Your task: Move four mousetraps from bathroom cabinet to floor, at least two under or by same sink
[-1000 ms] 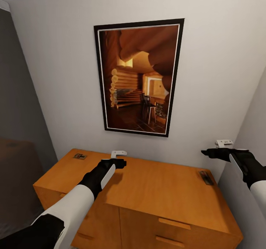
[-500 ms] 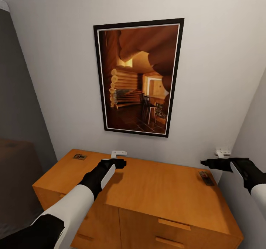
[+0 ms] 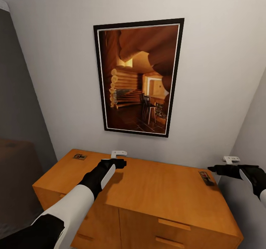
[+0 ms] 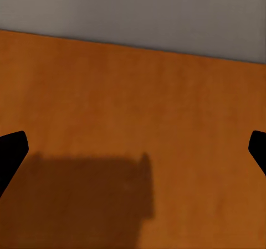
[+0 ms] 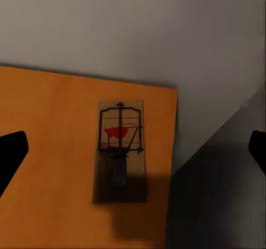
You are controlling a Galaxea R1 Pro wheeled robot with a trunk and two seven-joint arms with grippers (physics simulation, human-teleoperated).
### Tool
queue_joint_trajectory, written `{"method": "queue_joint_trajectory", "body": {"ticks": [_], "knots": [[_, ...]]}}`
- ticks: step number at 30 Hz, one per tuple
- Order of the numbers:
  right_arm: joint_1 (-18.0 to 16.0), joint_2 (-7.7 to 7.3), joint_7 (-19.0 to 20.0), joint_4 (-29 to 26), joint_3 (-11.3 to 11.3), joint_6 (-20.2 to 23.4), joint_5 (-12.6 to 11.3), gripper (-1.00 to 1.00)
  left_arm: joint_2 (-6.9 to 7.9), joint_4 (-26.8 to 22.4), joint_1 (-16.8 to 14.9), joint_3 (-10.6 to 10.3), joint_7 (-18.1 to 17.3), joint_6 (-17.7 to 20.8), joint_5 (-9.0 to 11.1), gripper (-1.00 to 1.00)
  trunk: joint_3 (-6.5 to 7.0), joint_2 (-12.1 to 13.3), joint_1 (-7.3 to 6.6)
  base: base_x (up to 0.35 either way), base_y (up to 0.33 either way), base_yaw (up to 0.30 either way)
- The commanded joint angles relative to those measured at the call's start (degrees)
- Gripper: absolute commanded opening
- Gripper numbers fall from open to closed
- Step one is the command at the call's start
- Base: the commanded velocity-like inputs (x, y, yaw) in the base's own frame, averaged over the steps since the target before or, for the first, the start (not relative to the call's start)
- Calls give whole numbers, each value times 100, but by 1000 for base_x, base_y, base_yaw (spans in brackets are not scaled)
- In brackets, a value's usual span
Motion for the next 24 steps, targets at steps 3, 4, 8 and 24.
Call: {"method": "queue_joint_trajectory", "body": {"ticks": [3, 4, 8, 24], "knots": [[1, -28, -11, 8, -1, -23, -21, 100, 0, -5, -4, -20, 48, 18, 57, 100, -3, -5, 2, 0, 0, 0], [1, -32, -14, 10, -1, -31, -21, 100, 0, -5, -4, -20, 48, 18, 57, 100, -3, -5, 2, 0, 0, 0], [1, -44, 25, 18, -1, -68, -26, 100, 0, -7, -4, -20, 48, 18, 57, 100, -3, -5, 2, 0, 0, 0], [1, -19, 44, 31, 0, -74, -63, 100, 0, -5, 1, -20, 48, 17, 57, 100, -3, -5, 2, 0, 0, 0]]}}
